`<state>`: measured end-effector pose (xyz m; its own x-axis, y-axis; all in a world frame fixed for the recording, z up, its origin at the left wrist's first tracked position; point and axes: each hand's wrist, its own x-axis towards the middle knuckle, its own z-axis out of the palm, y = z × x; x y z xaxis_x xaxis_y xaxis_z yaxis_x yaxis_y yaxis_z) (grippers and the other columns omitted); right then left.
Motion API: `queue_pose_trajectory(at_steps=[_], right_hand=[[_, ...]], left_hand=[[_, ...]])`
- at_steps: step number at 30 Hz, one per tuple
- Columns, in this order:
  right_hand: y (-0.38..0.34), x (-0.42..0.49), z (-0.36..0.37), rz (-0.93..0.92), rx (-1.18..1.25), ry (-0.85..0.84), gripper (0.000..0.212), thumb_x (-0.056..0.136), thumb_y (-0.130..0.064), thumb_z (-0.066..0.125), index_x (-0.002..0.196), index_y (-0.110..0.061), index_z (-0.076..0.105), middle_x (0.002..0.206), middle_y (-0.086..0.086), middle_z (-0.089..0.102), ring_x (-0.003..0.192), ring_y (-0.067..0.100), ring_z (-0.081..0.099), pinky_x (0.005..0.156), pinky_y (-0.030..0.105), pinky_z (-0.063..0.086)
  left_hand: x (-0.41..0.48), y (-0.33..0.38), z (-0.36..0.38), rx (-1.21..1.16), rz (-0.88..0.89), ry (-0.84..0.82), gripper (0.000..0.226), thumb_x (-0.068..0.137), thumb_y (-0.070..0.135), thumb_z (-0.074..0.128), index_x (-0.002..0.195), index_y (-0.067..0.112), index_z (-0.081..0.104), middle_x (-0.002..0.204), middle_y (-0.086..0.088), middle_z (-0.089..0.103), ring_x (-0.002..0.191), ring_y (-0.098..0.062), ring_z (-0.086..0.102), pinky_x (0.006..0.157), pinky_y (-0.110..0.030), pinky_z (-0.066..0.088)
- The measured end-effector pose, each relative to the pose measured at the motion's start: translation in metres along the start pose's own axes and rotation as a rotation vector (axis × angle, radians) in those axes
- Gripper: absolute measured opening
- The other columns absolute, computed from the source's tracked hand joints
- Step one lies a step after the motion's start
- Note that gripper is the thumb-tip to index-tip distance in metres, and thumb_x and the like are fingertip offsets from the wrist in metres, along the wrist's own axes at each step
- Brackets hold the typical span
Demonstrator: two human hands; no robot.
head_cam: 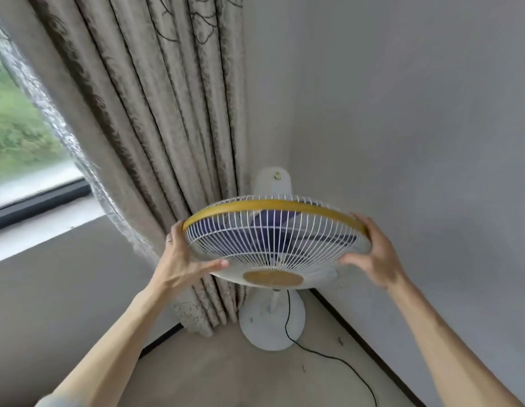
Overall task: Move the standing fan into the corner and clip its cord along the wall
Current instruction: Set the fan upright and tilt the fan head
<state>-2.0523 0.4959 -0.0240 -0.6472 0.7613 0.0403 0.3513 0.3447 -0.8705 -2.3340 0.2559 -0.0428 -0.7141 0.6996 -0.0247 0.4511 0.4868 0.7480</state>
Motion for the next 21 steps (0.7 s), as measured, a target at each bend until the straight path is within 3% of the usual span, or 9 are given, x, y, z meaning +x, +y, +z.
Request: queue_pose_trajectory(at_steps=[6,11,14,17,19,21], right_hand=[[-0.007,-0.006,-0.002,0.071,0.052,0.191,0.079,0.058,-0.026,0.074,0.132,-0.033,0.047,0.127,-0.009,0.058,0.121,0.013,0.052,0.105,0.045,0.038],[0.002,-0.014,0.022,0.200,0.016,0.400,0.091,0.070,-0.062,0.070,0.147,-0.027,0.035,0.151,-0.002,0.043,0.136,0.016,0.041,0.111,0.042,0.035],[0.010,-0.014,0.045,0.481,0.295,0.446,0.121,0.054,-0.093,0.054,0.152,-0.029,0.023,0.159,0.003,0.029,0.142,0.029,0.033,0.110,0.055,0.033],[0.015,-0.002,0.072,0.699,0.688,0.305,0.106,0.062,-0.089,0.054,0.151,-0.046,0.013,0.163,0.003,0.018,0.141,0.046,0.029,0.098,0.079,0.026],[0.016,0.008,0.086,0.753,0.833,0.296,0.101,0.063,-0.090,0.053,0.149,-0.049,0.019,0.161,0.008,0.022,0.138,0.049,0.033,0.095,0.083,0.024],[0.011,0.016,0.094,0.784,0.894,0.308,0.098,0.067,-0.090,0.047,0.150,-0.041,0.026,0.158,0.013,0.030,0.135,0.047,0.040,0.098,0.082,0.025]], left_hand=[[0.028,0.011,0.004,0.014,0.031,-0.079,0.130,0.037,0.088,0.071,0.137,0.024,0.020,0.137,-0.020,0.046,0.127,-0.036,0.041,0.103,-0.058,0.041],[0.037,0.013,0.001,0.037,-0.025,-0.006,0.135,0.035,0.091,0.067,0.142,0.028,0.015,0.136,-0.029,0.042,0.128,-0.044,0.036,0.101,-0.065,0.039],[0.041,0.020,0.002,0.071,-0.012,0.051,0.135,0.037,0.093,0.065,0.145,0.033,0.010,0.141,-0.033,0.036,0.132,-0.047,0.031,0.103,-0.066,0.036],[0.042,0.035,0.006,0.137,0.035,0.131,0.137,0.037,0.094,0.064,0.147,0.033,0.010,0.144,-0.030,0.033,0.134,-0.047,0.029,0.105,-0.064,0.032],[0.042,0.050,0.010,0.203,0.087,0.198,0.134,0.038,0.094,0.063,0.147,0.036,0.013,0.141,-0.026,0.035,0.131,-0.044,0.031,0.105,-0.061,0.029],[0.044,0.066,0.015,0.248,0.138,0.248,0.131,0.038,0.096,0.061,0.147,0.038,0.015,0.138,-0.024,0.036,0.129,-0.041,0.031,0.104,-0.059,0.025]])
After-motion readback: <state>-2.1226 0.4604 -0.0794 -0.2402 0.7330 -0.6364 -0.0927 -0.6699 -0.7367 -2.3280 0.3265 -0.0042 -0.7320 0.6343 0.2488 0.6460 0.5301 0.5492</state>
